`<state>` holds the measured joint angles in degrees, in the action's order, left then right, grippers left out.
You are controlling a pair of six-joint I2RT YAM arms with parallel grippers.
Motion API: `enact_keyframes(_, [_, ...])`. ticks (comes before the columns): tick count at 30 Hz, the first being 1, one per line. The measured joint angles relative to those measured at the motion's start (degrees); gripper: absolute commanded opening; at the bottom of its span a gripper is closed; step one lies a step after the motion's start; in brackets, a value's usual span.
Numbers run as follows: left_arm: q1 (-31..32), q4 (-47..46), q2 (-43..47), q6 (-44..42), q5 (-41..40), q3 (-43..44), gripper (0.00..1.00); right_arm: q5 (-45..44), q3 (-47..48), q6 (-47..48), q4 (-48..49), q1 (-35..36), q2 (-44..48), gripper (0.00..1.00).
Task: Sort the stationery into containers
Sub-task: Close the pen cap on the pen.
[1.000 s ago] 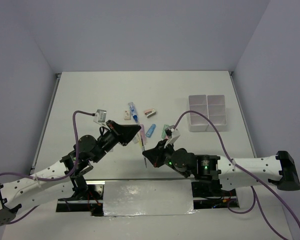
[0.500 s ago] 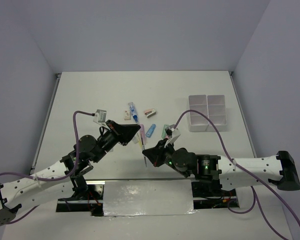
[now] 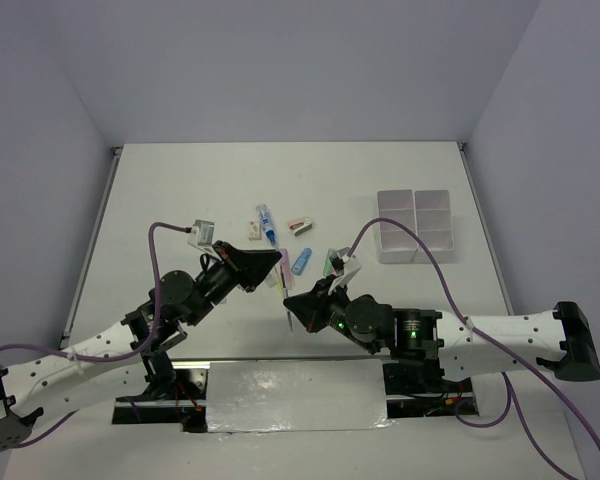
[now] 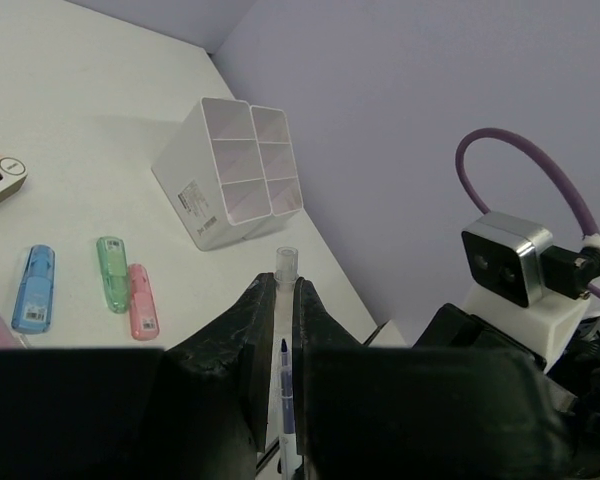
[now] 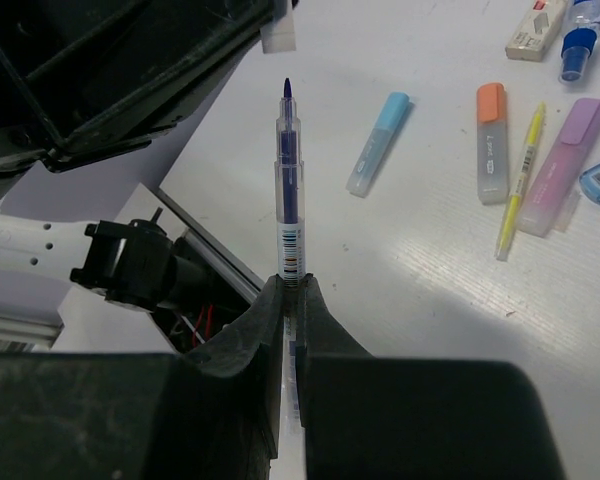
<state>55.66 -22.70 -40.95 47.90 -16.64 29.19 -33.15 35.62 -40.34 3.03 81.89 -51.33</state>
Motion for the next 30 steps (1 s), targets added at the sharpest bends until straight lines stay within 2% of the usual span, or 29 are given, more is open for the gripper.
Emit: enact_keyframes(30, [0.0, -1.2, 0.6, 0.0, 0.2, -1.2, 0.00, -2.0, 3.4, 2.3, -1.1, 0.0, -1.6, 0.00])
